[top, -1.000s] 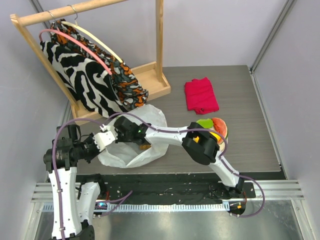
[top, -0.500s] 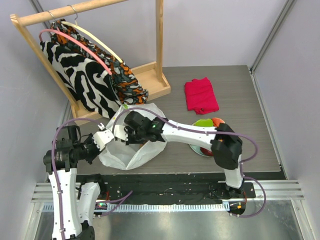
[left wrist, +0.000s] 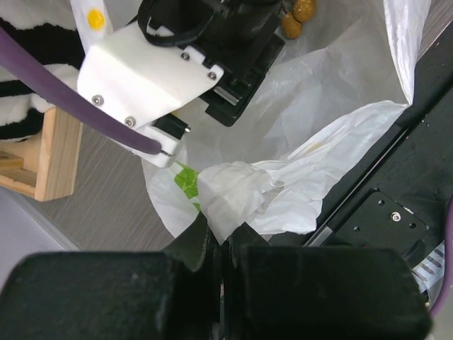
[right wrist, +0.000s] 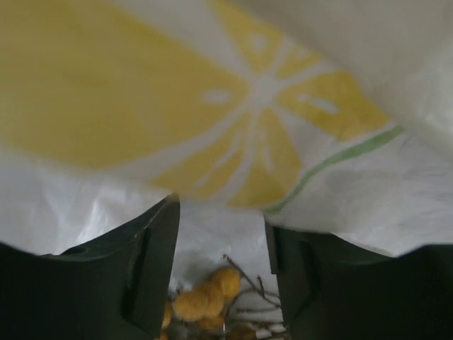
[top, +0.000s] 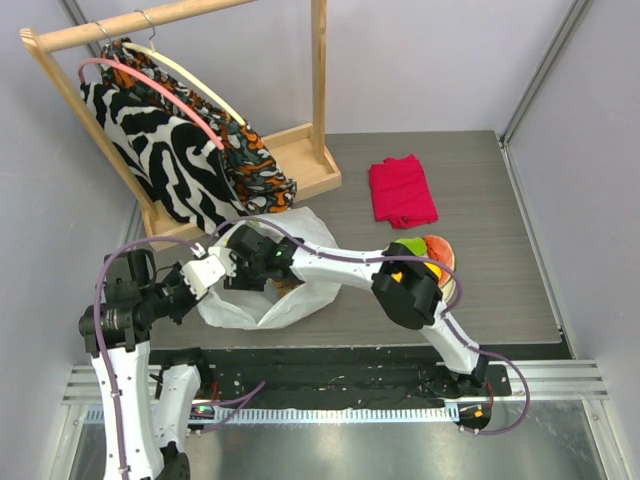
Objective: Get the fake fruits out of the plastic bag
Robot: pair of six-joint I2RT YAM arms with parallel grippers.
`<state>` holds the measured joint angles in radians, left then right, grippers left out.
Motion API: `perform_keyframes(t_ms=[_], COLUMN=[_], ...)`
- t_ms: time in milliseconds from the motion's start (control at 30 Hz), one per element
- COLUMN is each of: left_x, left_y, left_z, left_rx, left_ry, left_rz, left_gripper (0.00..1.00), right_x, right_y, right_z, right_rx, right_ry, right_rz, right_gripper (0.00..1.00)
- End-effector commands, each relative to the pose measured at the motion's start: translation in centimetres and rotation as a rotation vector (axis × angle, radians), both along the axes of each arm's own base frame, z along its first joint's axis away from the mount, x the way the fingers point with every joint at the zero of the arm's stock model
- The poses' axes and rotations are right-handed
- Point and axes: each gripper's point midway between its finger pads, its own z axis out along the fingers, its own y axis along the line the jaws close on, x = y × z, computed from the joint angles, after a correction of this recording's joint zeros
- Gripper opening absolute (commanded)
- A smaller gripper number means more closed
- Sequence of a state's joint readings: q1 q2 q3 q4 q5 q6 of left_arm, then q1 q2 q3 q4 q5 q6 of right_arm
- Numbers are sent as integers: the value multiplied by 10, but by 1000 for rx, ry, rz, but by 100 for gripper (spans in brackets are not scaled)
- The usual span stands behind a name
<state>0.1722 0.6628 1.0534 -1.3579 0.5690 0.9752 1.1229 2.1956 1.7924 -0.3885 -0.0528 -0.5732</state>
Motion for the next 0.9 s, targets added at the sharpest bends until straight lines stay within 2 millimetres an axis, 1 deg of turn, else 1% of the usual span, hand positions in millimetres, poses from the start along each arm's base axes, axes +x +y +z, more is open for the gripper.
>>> perform_keyframes(t_ms=[0,33,133,233,333,433,467,500,567,600,700,767,833,867], left_x=[-65,-68,-71,-70,-69,-69,-68,-67,-65,-64,-62,-62,-62,-62], left_y=[-16,-17,-18,-18,-17,-19,-19,-20,-21,-21,-22,-24,-27,-29], left_z=[-18,-19,-19,-19,-16,-14,-12,-11,-8,-7,-6,-5,-3,-2], left_rx=[-60,-64,-71,-76,-76,-86,-89,-95,-104,-106,-108,-119,-130,-141], left_ry=[230,234,236,238,239,241,241,241,243,247,245,240,233,228], left_rz=[-21,-21,-17,-7,3,4,0,2,-3,1,-10,-22,-36,-42], left_gripper=[0,0,0,0,0,0,0,0,0,0,0,0,0,0], right_x=[29,31,32,37,41,47,49,51,50,45,42,40,37,37], right_y=[27,31,39,47,51,55,56,58,59,63,59,55,50,49], right_z=[34,36,32,30,32,30,24,27,22,22,19,11,-2,-4], right_rx=[131,145,164,188,217,246,244,247,234,241,224,198,156,150], right_ry=[-91,-93,-88,-92,-95,-93,-88,-95,-95,-77,-60,-46,-29,-26], right_rz=[-87,-87,-81,-98,-112,-117,-123,-120,-113,-83,-77,-75,-68,-68], right_gripper=[63,68,74,74,74,80,84,84,84,86,85,84,80,80])
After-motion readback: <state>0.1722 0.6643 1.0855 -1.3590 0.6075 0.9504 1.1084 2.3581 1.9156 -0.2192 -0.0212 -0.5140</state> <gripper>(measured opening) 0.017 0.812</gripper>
